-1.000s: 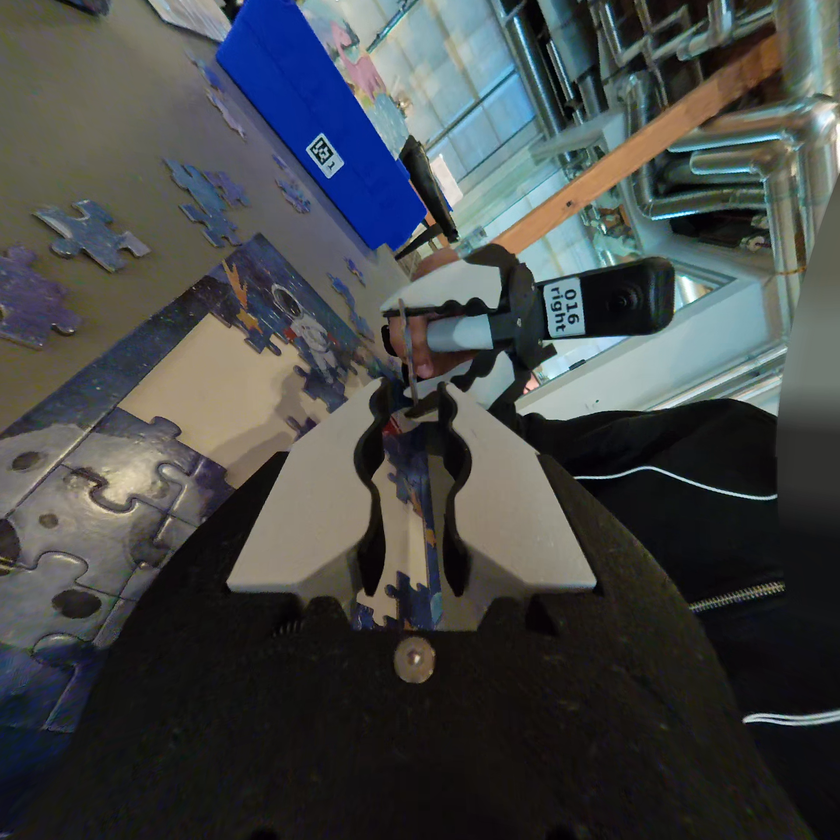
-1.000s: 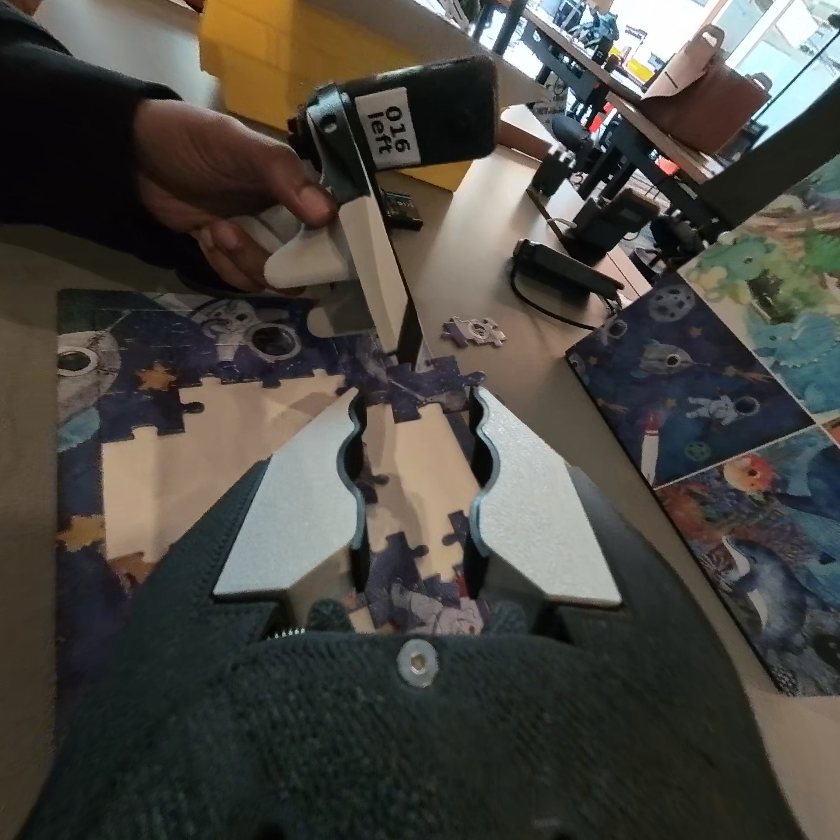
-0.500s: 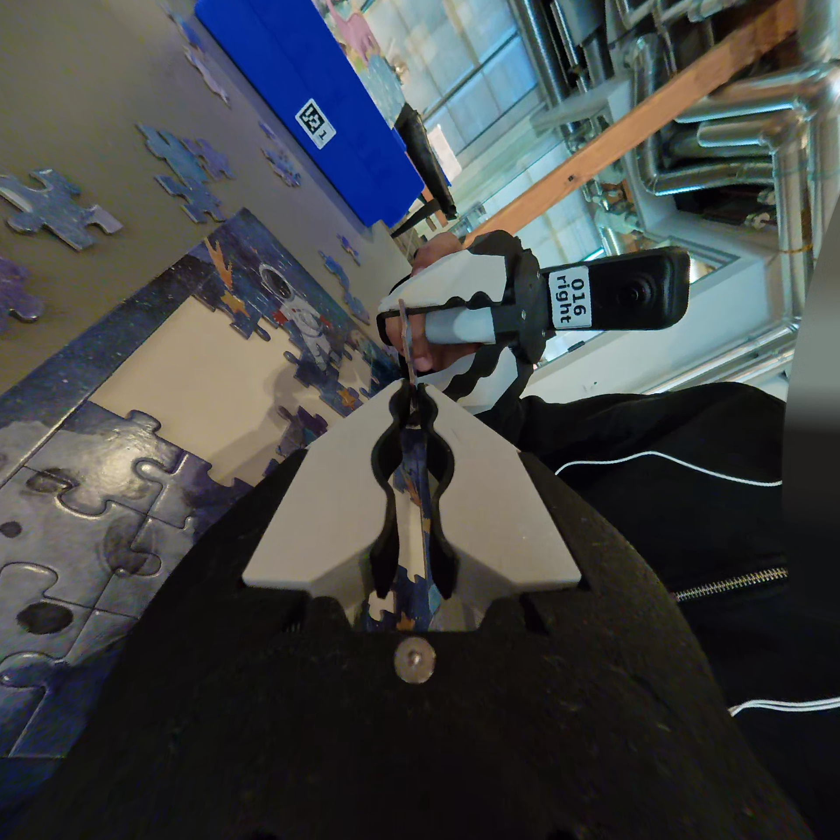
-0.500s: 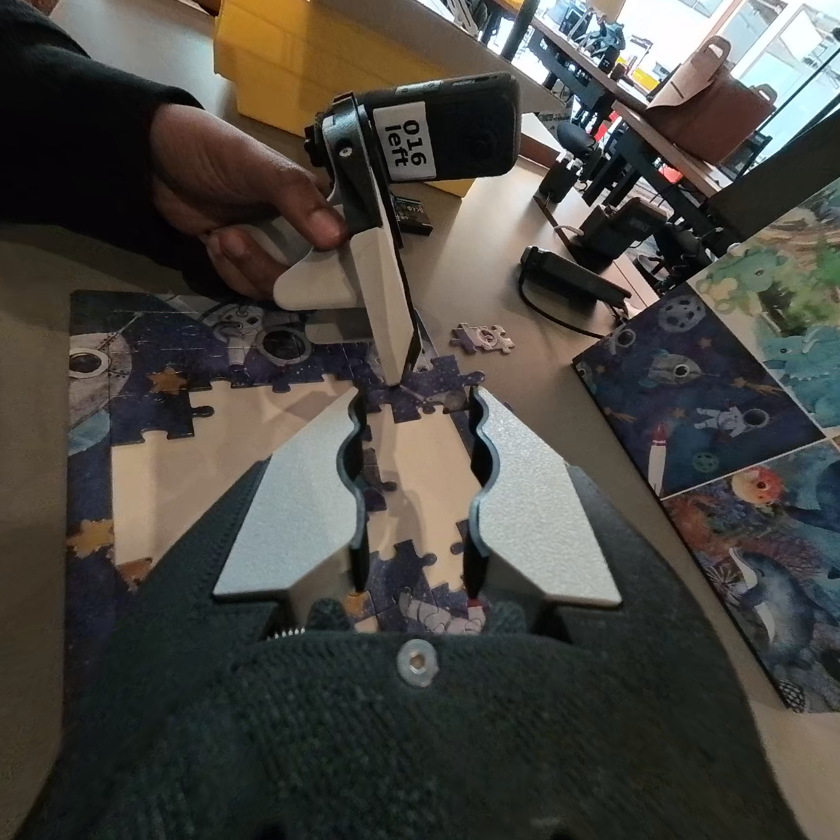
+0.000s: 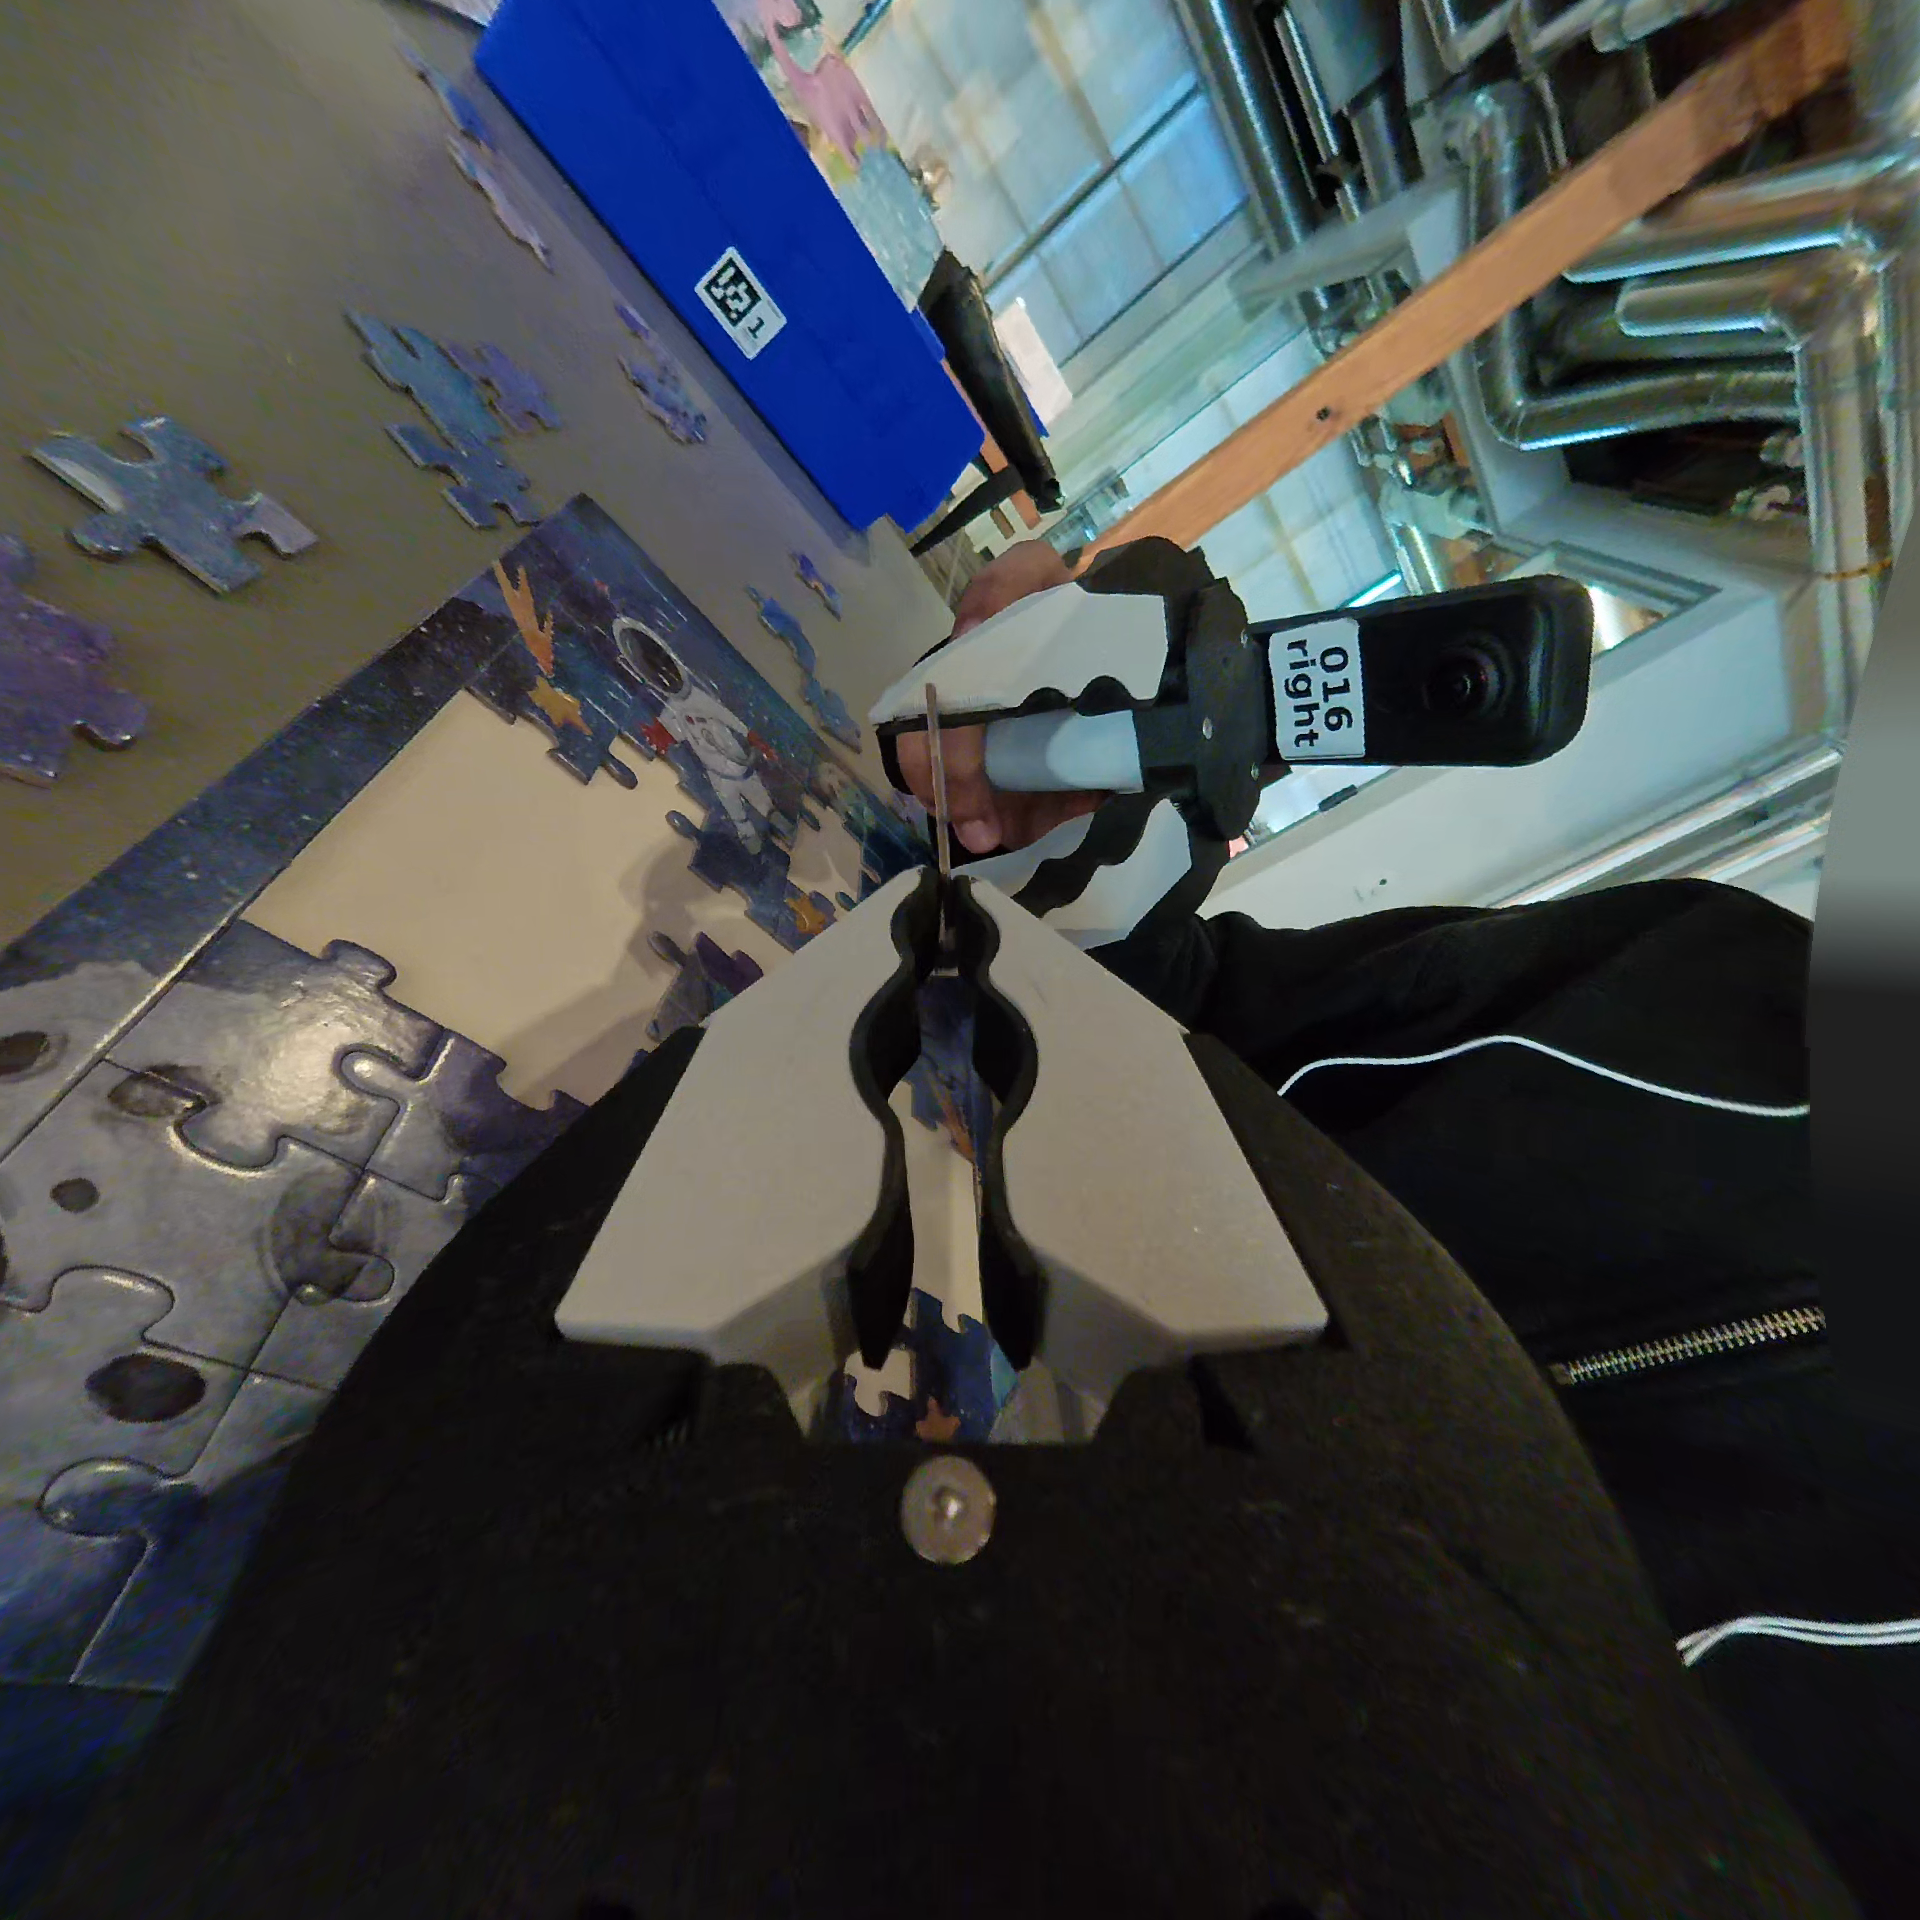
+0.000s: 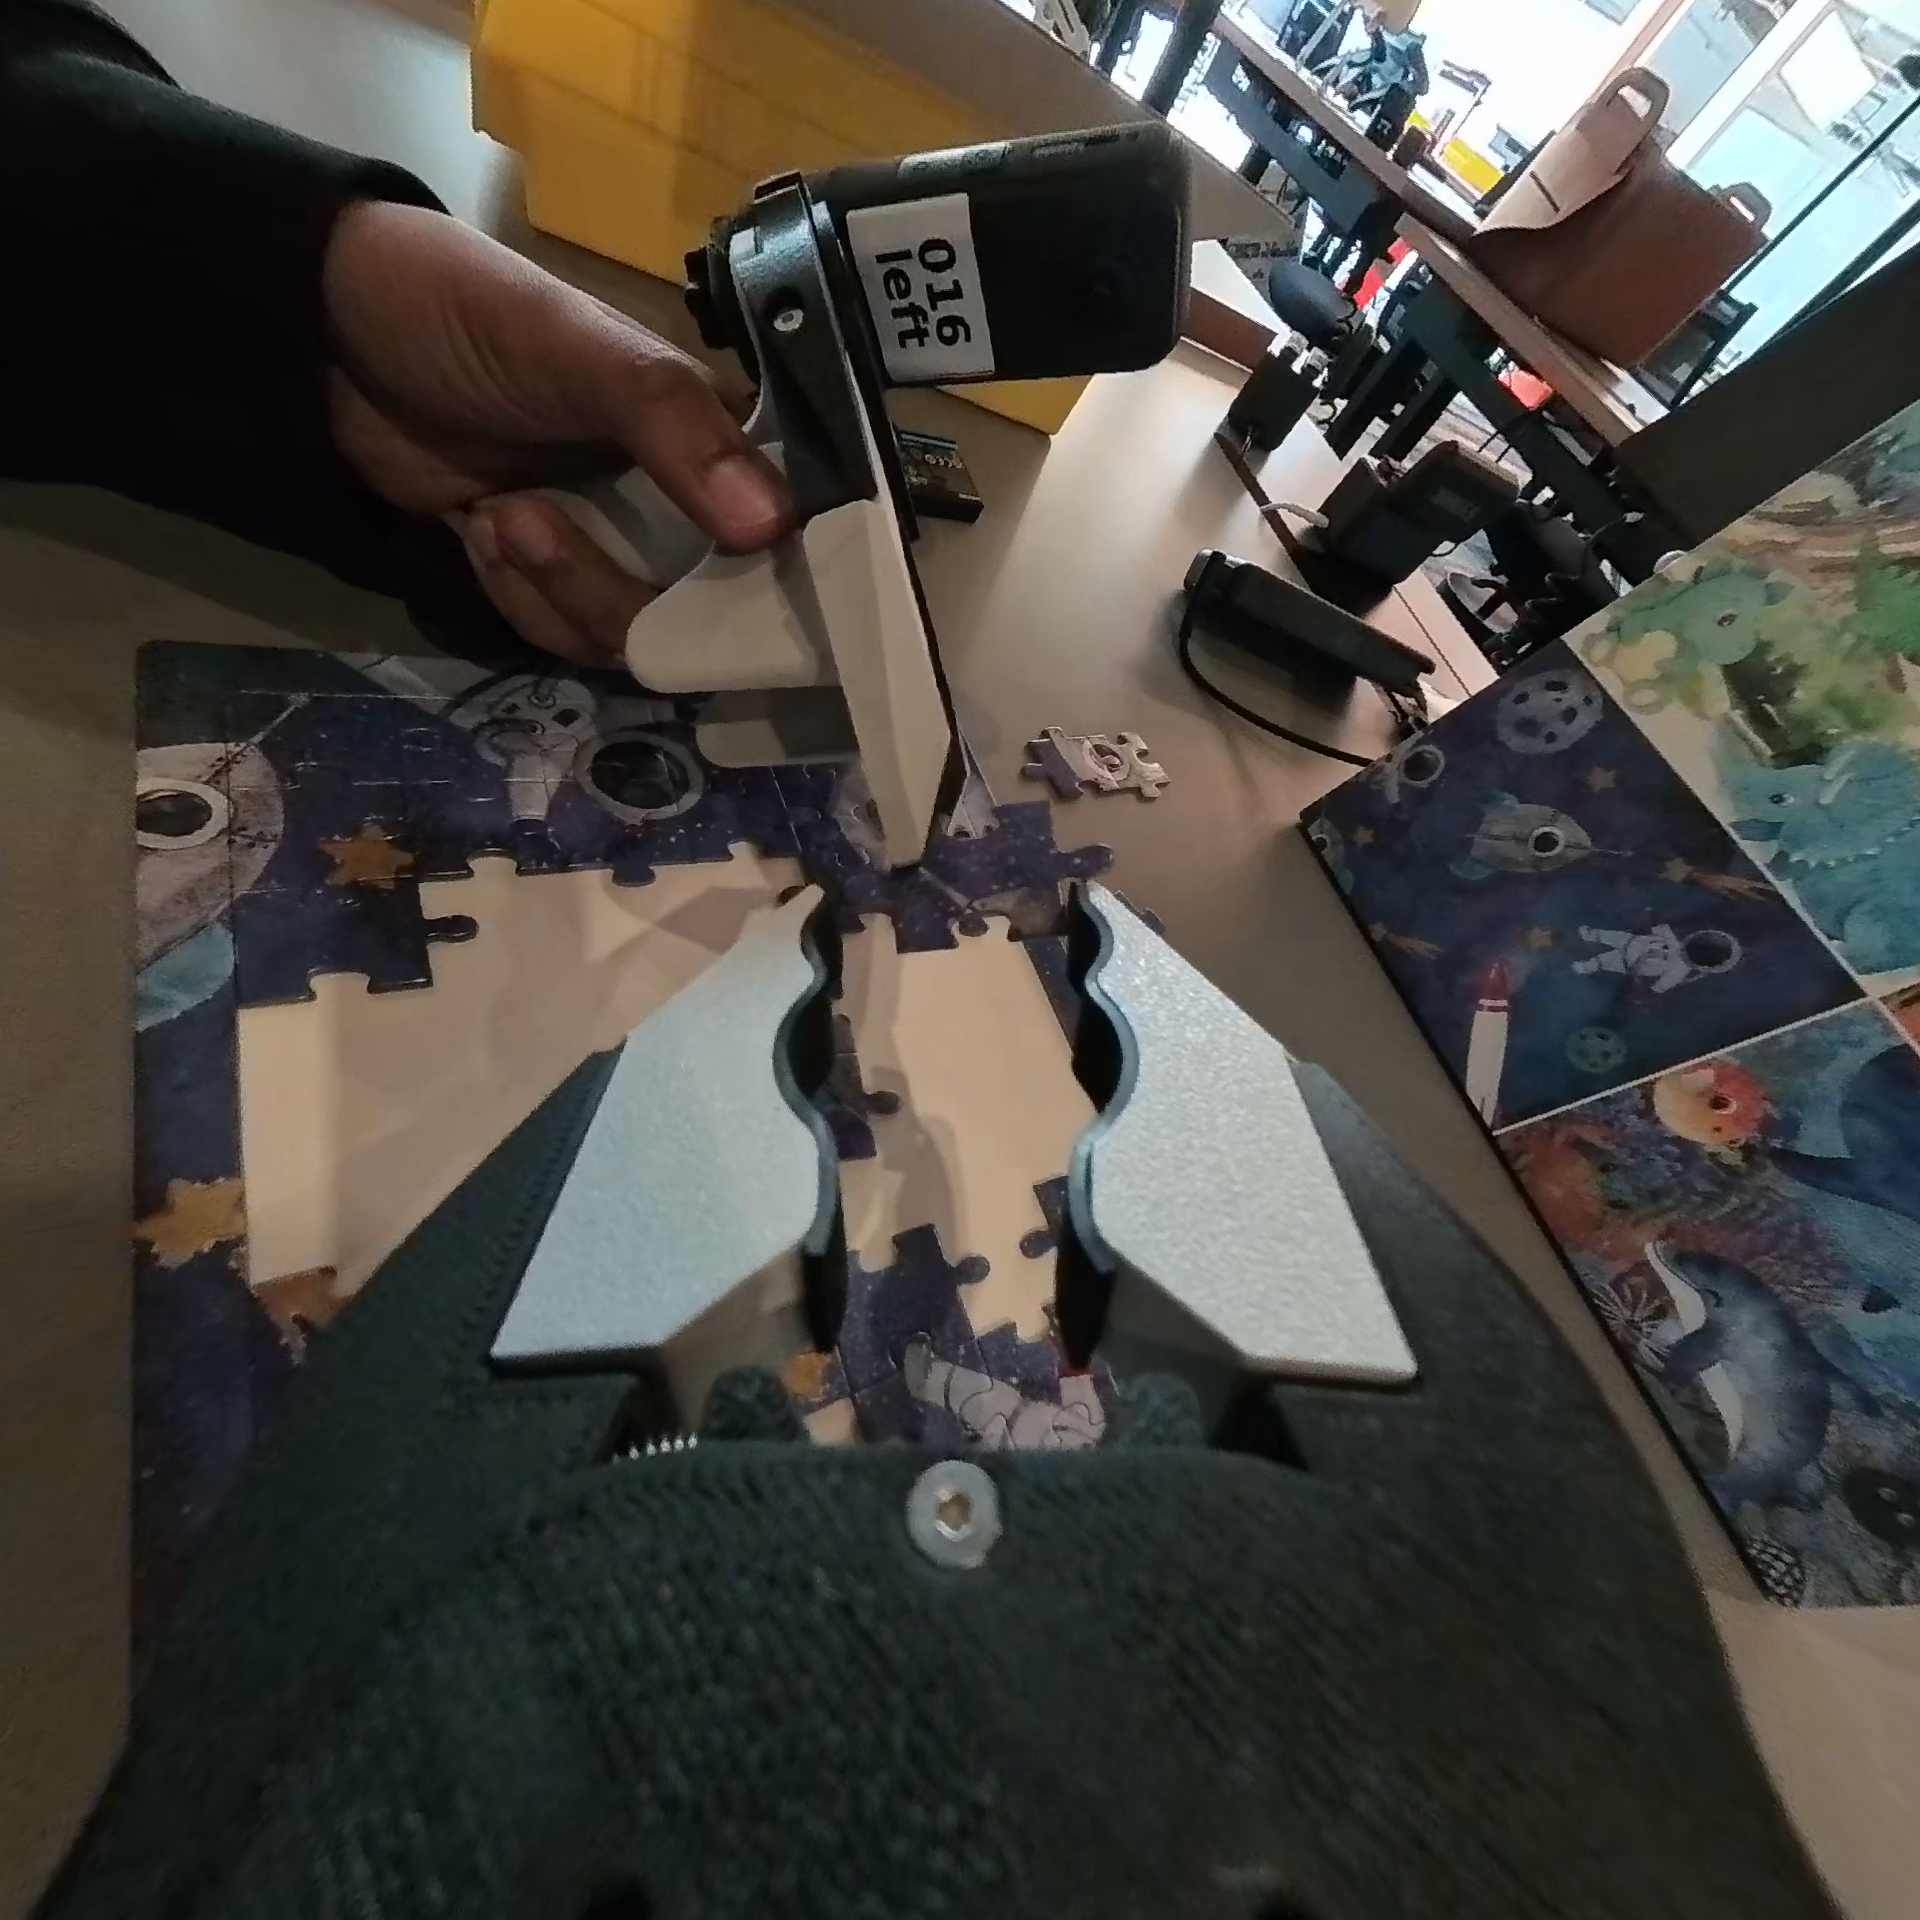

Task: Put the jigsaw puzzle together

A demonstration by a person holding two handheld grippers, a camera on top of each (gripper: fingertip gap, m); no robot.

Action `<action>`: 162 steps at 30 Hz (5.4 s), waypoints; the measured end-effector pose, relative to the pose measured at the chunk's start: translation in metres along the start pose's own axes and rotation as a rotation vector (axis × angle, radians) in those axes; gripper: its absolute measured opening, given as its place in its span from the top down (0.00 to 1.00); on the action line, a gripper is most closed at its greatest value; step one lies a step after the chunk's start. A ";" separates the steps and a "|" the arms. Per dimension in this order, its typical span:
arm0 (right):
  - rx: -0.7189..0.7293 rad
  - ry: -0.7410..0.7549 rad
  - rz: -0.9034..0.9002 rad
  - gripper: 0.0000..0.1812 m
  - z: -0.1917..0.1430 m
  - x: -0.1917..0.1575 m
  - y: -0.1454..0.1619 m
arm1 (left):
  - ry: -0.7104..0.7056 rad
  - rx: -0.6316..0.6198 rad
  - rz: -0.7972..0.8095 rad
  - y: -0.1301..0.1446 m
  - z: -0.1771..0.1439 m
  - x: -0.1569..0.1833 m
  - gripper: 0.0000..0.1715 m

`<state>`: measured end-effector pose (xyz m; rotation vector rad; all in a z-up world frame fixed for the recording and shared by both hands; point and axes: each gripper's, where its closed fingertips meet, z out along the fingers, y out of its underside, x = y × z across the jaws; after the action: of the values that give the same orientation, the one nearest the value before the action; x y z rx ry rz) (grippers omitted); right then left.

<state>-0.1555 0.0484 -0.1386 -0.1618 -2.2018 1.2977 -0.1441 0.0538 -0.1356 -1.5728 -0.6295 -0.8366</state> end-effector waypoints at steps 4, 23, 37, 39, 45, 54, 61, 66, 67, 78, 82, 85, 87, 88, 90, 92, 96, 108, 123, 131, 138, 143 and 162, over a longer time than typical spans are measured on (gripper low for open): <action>-0.002 0.003 -0.004 0.77 0.000 0.000 0.000 | -0.002 0.007 0.000 -0.001 -0.001 0.000 1.00; 0.025 0.333 0.205 0.81 -0.042 0.081 0.010 | -0.096 0.343 0.107 -0.053 -0.048 0.000 1.00; 0.114 0.602 0.322 0.86 -0.102 0.135 0.016 | -0.545 0.431 0.322 -0.074 -0.120 -0.032 1.00; 0.132 0.589 0.342 0.86 -0.102 0.135 0.015 | -0.621 0.385 0.405 -0.072 -0.119 -0.033 1.00; 0.118 0.577 0.307 0.86 -0.097 0.130 0.013 | -0.604 0.467 0.472 -0.081 -0.127 -0.016 1.00; 0.167 0.579 0.315 0.86 -0.102 0.131 0.006 | -0.696 0.503 0.642 -0.087 -0.133 0.000 1.00; 0.179 0.563 0.328 0.86 -0.101 0.129 0.005 | -0.702 0.510 0.647 -0.088 -0.135 0.000 1.00; 0.162 0.551 0.305 0.86 -0.095 0.125 0.004 | -0.703 0.510 0.643 -0.088 -0.135 -0.001 1.00; 0.161 0.547 0.304 0.86 -0.094 0.125 0.004 | -0.703 0.511 0.642 -0.088 -0.135 -0.001 1.00; 0.144 0.515 0.293 0.85 -0.085 0.118 0.005 | -0.695 0.480 0.590 -0.085 -0.132 -0.010 1.00; 0.136 0.510 0.281 0.85 -0.083 0.116 0.005 | -0.686 0.457 0.553 -0.083 -0.129 -0.017 1.00; 0.128 0.511 0.269 0.85 -0.082 0.115 0.005 | -0.676 0.448 0.527 -0.081 -0.128 -0.020 1.00; 0.126 0.511 0.263 0.85 -0.081 0.114 0.004 | -0.662 0.446 0.513 -0.081 -0.127 -0.020 1.00; 0.126 0.511 0.261 0.85 -0.081 0.114 0.004 | -0.649 0.447 0.508 -0.081 -0.126 -0.020 1.00; 0.124 0.510 0.257 0.85 -0.081 0.113 0.004 | -0.626 0.450 0.498 -0.080 -0.124 -0.019 1.00; 0.123 0.508 0.255 0.85 -0.080 0.113 0.004 | -0.618 0.451 0.490 -0.080 -0.124 -0.019 1.00; 0.119 0.507 0.251 0.85 -0.079 0.112 0.004 | -0.606 0.453 0.477 -0.080 -0.124 -0.019 1.00; 0.109 0.501 0.238 0.85 -0.076 0.110 0.004 | -0.720 0.362 0.413 -0.071 -0.124 -0.046 1.00; 0.065 0.470 0.150 0.85 -0.061 0.093 -0.003 | -0.939 0.189 0.043 -0.038 -0.147 -0.118 0.98; 0.066 0.474 0.147 0.85 -0.060 0.093 -0.003 | -0.921 0.143 0.023 -0.033 -0.142 -0.121 0.97; 0.066 0.478 0.132 0.85 -0.061 0.092 -0.006 | -0.912 0.100 0.035 -0.029 -0.137 -0.121 0.96; 0.066 0.475 0.123 0.85 -0.060 0.090 -0.008 | -0.944 0.116 0.042 -0.035 -0.141 -0.124 0.97; 0.052 0.475 0.114 0.85 -0.058 0.090 -0.005 | -0.910 0.083 0.072 -0.031 -0.130 -0.120 0.89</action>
<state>-0.1980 0.1242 -0.0759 -0.5249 -1.7733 1.2245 -0.2619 -0.0624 -0.2052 -1.8536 -1.2148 0.0140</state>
